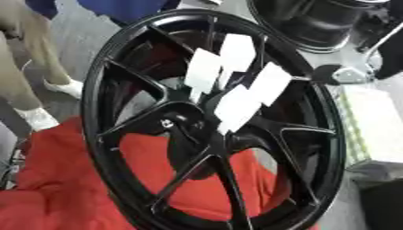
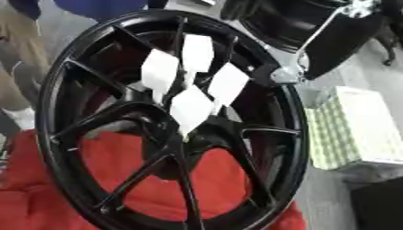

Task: Pull the pin out of the wheel hub.

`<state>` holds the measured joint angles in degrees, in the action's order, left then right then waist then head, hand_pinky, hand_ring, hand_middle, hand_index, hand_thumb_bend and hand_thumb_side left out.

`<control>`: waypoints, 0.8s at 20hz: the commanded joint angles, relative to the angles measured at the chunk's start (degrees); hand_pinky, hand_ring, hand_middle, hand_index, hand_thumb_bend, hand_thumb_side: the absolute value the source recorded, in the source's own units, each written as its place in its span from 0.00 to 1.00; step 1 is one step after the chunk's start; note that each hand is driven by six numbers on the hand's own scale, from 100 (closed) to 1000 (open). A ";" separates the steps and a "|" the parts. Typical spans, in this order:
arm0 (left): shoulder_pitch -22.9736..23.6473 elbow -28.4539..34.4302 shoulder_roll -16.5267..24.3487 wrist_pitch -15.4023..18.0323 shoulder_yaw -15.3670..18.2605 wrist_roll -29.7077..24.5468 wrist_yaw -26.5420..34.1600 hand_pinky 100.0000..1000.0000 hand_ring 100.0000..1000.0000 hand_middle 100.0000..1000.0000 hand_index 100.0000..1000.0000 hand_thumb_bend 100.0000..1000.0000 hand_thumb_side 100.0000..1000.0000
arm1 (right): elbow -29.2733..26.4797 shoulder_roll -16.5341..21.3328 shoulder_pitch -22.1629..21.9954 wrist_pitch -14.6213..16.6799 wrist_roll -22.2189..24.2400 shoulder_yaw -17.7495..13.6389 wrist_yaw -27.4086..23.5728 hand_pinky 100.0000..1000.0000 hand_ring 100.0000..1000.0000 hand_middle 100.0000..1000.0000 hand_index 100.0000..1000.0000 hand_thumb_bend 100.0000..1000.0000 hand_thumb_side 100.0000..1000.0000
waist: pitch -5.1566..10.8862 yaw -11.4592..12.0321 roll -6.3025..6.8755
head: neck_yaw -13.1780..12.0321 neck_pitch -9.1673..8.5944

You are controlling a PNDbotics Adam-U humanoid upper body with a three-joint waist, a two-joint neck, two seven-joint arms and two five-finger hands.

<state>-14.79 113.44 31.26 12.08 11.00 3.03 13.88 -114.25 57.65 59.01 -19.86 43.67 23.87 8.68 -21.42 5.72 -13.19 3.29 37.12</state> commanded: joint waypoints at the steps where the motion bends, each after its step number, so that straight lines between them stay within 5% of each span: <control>1: -0.75 1.15 1.04 0.05 0.15 -0.24 0.11 0.83 0.71 0.67 0.82 0.00 0.57 | -0.35 0.80 1.06 -0.26 -0.38 0.14 -0.19 1.00 0.84 0.77 0.83 0.35 0.00 | 0.73 0.14 0.48 | 0.57 -0.10; 16: -1.39 1.15 0.81 -0.13 0.08 -0.35 0.24 0.83 0.71 0.66 0.82 0.00 0.57 | -0.35 1.69 -0.36 3.26 0.67 1.92 1.08 1.00 0.86 0.77 0.81 0.32 0.00 | -0.34 1.08 0.25 | 2.56 0.08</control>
<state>-15.57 113.44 31.26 11.87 10.83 2.82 13.99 -114.25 57.26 57.94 -17.17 44.10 26.32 9.15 -22.70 6.77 -13.56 5.45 37.68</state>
